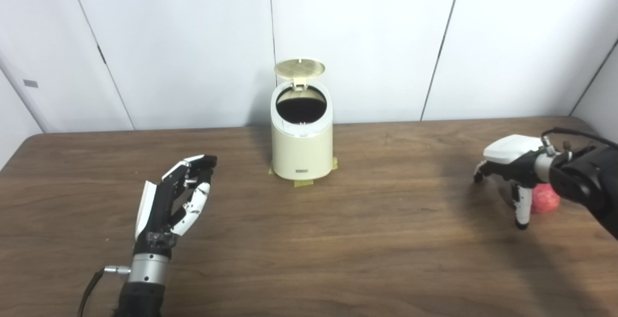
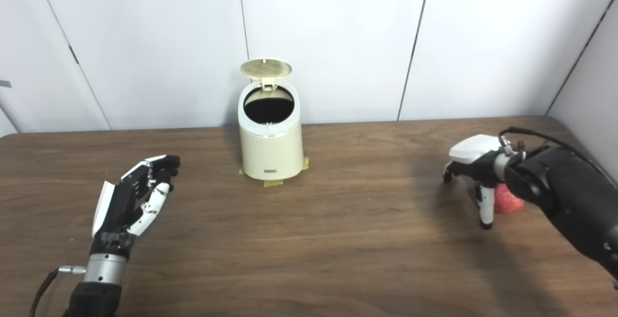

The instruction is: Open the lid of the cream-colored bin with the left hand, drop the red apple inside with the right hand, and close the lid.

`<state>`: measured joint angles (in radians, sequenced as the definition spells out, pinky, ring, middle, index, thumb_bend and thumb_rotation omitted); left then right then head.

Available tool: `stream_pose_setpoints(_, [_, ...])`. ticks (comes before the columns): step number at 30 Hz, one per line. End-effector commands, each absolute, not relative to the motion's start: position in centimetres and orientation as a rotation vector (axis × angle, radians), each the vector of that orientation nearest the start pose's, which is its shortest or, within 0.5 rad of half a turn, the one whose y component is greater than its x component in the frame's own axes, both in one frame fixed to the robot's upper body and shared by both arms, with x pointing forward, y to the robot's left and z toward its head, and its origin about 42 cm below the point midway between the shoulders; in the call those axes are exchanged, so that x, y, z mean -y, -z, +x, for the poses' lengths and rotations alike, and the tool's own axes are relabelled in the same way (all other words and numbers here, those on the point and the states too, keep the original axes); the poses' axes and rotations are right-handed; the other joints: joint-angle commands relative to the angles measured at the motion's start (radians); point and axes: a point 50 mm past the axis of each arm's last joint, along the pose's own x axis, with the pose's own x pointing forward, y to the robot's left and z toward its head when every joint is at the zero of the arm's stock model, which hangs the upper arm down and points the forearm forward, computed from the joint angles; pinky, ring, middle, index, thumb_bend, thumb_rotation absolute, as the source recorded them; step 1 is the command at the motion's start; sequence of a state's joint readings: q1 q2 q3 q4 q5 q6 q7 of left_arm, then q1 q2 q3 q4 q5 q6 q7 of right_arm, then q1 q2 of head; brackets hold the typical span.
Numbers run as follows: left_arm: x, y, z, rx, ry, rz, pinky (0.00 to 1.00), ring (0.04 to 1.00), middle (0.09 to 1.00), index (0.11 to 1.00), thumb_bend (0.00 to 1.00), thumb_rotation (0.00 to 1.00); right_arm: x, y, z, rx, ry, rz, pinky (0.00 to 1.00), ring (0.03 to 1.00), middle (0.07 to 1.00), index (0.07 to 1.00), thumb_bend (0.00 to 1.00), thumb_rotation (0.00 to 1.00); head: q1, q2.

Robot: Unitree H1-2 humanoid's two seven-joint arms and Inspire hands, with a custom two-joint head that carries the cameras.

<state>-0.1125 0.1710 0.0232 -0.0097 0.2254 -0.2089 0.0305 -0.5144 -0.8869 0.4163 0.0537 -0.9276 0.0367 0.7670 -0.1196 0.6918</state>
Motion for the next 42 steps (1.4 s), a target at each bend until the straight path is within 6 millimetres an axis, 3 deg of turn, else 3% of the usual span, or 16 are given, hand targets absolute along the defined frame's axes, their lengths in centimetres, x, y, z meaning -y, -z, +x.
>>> stream_pose_setpoints(1, [-26.1,-16.9,32.6,0.425,-0.002,0.388,0.59,0.716,0.739,0.722,0.27,0.58,40.1,-28.0,39.4,-0.401,-0.512,-1.951,0.56,0.692,0.816,0.810,0.99,0.20,-0.003,0.001])
stream_pose_setpoints(4, [-26.3,-16.8,32.7,0.426,-0.004,0.391,0.60,0.718,0.739,0.722,0.27,0.58,40.3,-28.3,39.1,-0.426,-0.506,-1.948,0.60,0.726,0.834,0.827,0.98,0.20,-0.007,0.004])
stream_pose_setpoints(16, [-26.7,-16.8,32.8,0.423,-0.006,0.402,0.59,0.714,0.737,0.721,0.28,0.62,39.9,-28.3,37.8,-0.403,-0.517,-1.960,0.56,0.694,0.808,0.761,1.00,0.19,-0.020,0.010])
stream_pose_setpoints(25, [-26.7,-16.8,32.9,0.418,-0.006,0.391,0.60,0.716,0.740,0.719,0.29,0.61,40.3,-28.2,37.3,-0.403,-0.512,-1.938,0.56,0.693,0.809,0.767,1.00,0.18,-0.021,0.009])
stream_pose_setpoints(28, [-26.7,-16.8,32.8,0.417,-0.008,0.390,0.60,0.717,0.741,0.720,0.29,0.61,40.4,-28.3,37.2,-0.416,-0.520,-1.929,0.60,0.730,0.825,0.789,0.97,0.16,-0.023,0.011])
stream_pose_setpoints(33, [-26.7,-16.9,32.8,0.415,-0.009,0.392,0.60,0.723,0.744,0.723,0.30,0.62,41.0,-28.3,36.8,-0.418,-0.535,-1.929,0.63,0.714,0.798,0.766,0.96,0.16,-0.022,0.012])
stream_pose_setpoints(38, [-26.7,-16.9,32.8,0.418,-0.007,0.395,0.60,0.720,0.742,0.723,0.29,0.62,41.1,-28.4,36.4,-0.440,-0.542,-1.935,0.58,0.674,0.768,0.748,0.92,0.14,-0.022,0.013])
stream_pose_setpoints(42, [-26.7,-16.9,32.8,0.420,-0.007,0.394,0.60,0.722,0.743,0.723,0.28,0.61,41.1,-28.1,36.3,-0.471,-0.544,-1.954,0.48,0.586,0.721,0.716,0.92,0.13,-0.020,0.013])
